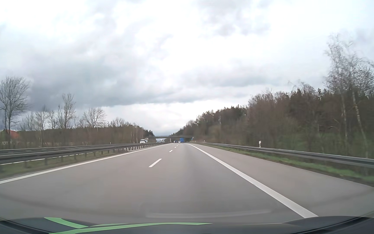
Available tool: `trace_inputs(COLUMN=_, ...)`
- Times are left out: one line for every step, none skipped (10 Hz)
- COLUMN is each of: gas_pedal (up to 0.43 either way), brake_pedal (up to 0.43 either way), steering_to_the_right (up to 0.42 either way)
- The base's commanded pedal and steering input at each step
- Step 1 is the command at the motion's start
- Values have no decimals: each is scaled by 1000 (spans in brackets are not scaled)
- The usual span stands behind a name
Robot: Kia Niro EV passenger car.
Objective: Follow the waypoints while adhering to traffic rules and regulations
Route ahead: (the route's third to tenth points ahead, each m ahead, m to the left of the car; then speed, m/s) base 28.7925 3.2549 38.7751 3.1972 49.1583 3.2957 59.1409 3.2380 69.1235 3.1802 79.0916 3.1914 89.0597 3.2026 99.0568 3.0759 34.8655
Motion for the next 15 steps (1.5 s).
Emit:
trace_inputs(gas_pedal=441, brake_pedal=0, steering_to_the_right=-4)
trace_inputs(gas_pedal=441, brake_pedal=0, steering_to_the_right=-4)
trace_inputs(gas_pedal=441, brake_pedal=0, steering_to_the_right=-4)
trace_inputs(gas_pedal=441, brake_pedal=0, steering_to_the_right=-4)
trace_inputs(gas_pedal=441, brake_pedal=0, steering_to_the_right=-4)
trace_inputs(gas_pedal=441, brake_pedal=0, steering_to_the_right=-4)
trace_inputs(gas_pedal=441, brake_pedal=0, steering_to_the_right=-4)
trace_inputs(gas_pedal=441, brake_pedal=0, steering_to_the_right=-3)
trace_inputs(gas_pedal=441, brake_pedal=0, steering_to_the_right=-4)
trace_inputs(gas_pedal=441, brake_pedal=0, steering_to_the_right=-4)
trace_inputs(gas_pedal=441, brake_pedal=0, steering_to_the_right=-4)
trace_inputs(gas_pedal=441, brake_pedal=0, steering_to_the_right=-4)
trace_inputs(gas_pedal=441, brake_pedal=0, steering_to_the_right=-4)
trace_inputs(gas_pedal=441, brake_pedal=0, steering_to_the_right=-4)
trace_inputs(gas_pedal=441, brake_pedal=0, steering_to_the_right=-4)
